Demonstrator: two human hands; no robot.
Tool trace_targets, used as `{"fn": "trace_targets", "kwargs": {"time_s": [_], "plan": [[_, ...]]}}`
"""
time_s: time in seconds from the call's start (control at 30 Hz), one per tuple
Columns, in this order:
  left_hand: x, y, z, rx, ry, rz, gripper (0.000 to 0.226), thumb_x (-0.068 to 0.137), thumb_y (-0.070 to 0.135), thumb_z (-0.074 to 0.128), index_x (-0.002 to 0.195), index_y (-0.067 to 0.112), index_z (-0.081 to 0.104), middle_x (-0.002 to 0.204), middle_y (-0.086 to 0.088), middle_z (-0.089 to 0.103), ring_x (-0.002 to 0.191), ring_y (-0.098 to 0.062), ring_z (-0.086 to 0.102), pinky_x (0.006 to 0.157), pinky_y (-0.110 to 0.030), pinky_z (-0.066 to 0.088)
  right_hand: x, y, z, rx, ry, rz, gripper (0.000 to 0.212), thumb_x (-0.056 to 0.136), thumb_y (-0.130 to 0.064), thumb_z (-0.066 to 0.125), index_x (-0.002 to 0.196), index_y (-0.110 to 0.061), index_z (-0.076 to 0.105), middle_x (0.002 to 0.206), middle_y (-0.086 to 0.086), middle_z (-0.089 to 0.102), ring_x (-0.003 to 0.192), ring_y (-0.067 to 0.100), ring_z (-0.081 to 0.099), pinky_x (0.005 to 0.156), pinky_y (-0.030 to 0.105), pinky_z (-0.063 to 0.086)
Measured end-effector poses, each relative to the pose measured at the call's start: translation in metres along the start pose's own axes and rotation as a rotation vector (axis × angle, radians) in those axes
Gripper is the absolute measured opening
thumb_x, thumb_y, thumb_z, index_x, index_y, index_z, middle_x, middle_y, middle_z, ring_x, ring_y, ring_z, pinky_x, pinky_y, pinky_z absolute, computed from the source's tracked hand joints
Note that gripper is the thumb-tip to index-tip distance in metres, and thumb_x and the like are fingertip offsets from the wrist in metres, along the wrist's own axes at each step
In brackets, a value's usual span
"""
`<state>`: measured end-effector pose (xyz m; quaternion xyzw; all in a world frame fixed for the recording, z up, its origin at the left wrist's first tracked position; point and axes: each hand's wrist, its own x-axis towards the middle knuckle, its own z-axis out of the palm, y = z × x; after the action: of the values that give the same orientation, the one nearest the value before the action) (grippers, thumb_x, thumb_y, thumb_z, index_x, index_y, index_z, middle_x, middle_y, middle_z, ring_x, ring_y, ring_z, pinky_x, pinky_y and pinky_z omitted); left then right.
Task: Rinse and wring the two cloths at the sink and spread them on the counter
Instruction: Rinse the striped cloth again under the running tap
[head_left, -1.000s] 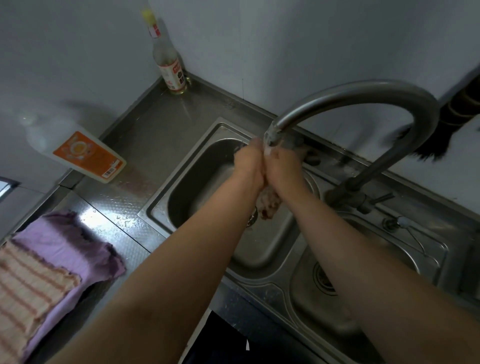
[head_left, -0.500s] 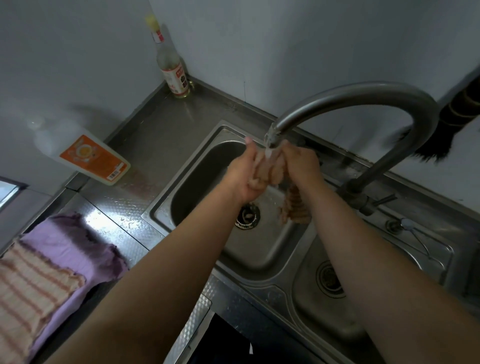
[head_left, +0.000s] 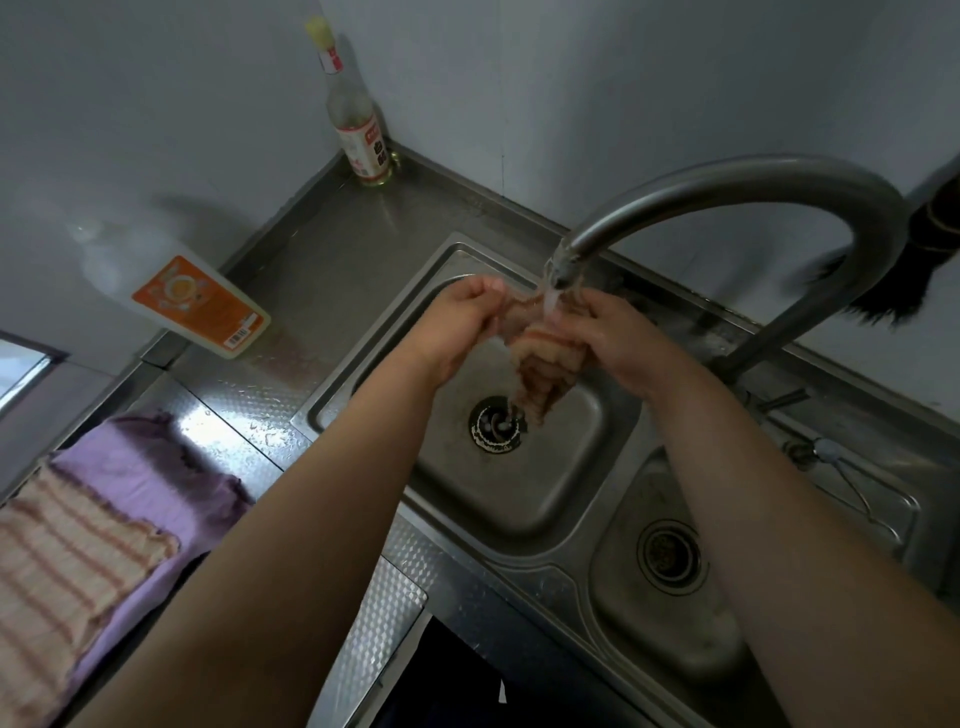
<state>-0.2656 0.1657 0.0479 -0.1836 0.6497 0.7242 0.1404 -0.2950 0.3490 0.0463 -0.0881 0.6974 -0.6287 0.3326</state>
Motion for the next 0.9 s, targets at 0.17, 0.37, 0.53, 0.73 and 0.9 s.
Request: {"fn": "trace_targets", "kwargs": {"time_s": [0.17, 0.37, 0.53, 0.73, 0.9], "plan": [[-0.008, 0.03, 0.005, 0.525, -0.071, 0.269, 0.011, 0.09, 0.015, 0.064, 0.081, 0.021, 0.063, 0.074, 0.007, 0.066, 0.069, -0.002, 0.064, 0.074, -0.024, 0.053, 0.001, -0.003, 0.006, -0.164, -0.093, -0.028, 0.025, 0.083, -0.006, 0.065, 0.106, 0.003, 0.058, 0.094, 0.011, 0.063, 0.09, 0.017, 0.062, 0.083, 0.04, 0.05], [0.001, 0.029, 0.019, 0.485, -0.076, 0.309, 0.011, 0.094, 0.024, 0.06, 0.098, 0.016, 0.066, 0.089, -0.002, 0.069, 0.082, -0.013, 0.066, 0.079, -0.034, 0.054, 0.009, -0.008, 0.021, -0.354, -0.092, -0.026, 0.022, 0.087, -0.046, 0.061, 0.107, -0.039, 0.064, 0.105, -0.009, 0.069, 0.112, 0.011, 0.06, 0.101, 0.042, 0.045], [-0.007, -0.019, 0.016, 0.058, -0.178, -0.1, 0.073, 0.085, 0.075, 0.032, 0.107, 0.016, 0.07, 0.107, -0.01, 0.072, 0.106, -0.026, 0.067, 0.097, -0.044, 0.049, 0.005, -0.012, 0.014, 0.051, 0.141, 0.02, 0.016, 0.097, -0.028, 0.052, 0.089, -0.024, 0.065, 0.065, -0.014, 0.068, 0.068, -0.001, 0.065, 0.067, 0.022, 0.049], [-0.014, -0.048, 0.025, -0.109, 0.186, 0.011, 0.024, 0.096, 0.028, 0.056, 0.081, 0.01, 0.062, 0.076, -0.008, 0.06, 0.072, -0.021, 0.058, 0.072, -0.038, 0.049, 0.011, -0.009, 0.001, -0.039, 0.469, -0.014, 0.018, 0.093, -0.03, 0.059, 0.096, -0.012, 0.06, 0.084, -0.002, 0.062, 0.072, 0.003, 0.06, 0.064, 0.018, 0.048], [-0.011, -0.023, 0.045, -0.174, 0.297, -0.069, 0.028, 0.099, 0.028, 0.049, 0.086, 0.006, 0.062, 0.073, -0.01, 0.062, 0.067, -0.021, 0.062, 0.065, -0.031, 0.054, 0.004, -0.004, 0.052, -0.494, 0.385, -0.126, 0.04, 0.099, -0.041, 0.044, 0.065, -0.021, 0.051, 0.059, -0.005, 0.053, 0.053, 0.003, 0.053, 0.055, 0.019, 0.041]]}}
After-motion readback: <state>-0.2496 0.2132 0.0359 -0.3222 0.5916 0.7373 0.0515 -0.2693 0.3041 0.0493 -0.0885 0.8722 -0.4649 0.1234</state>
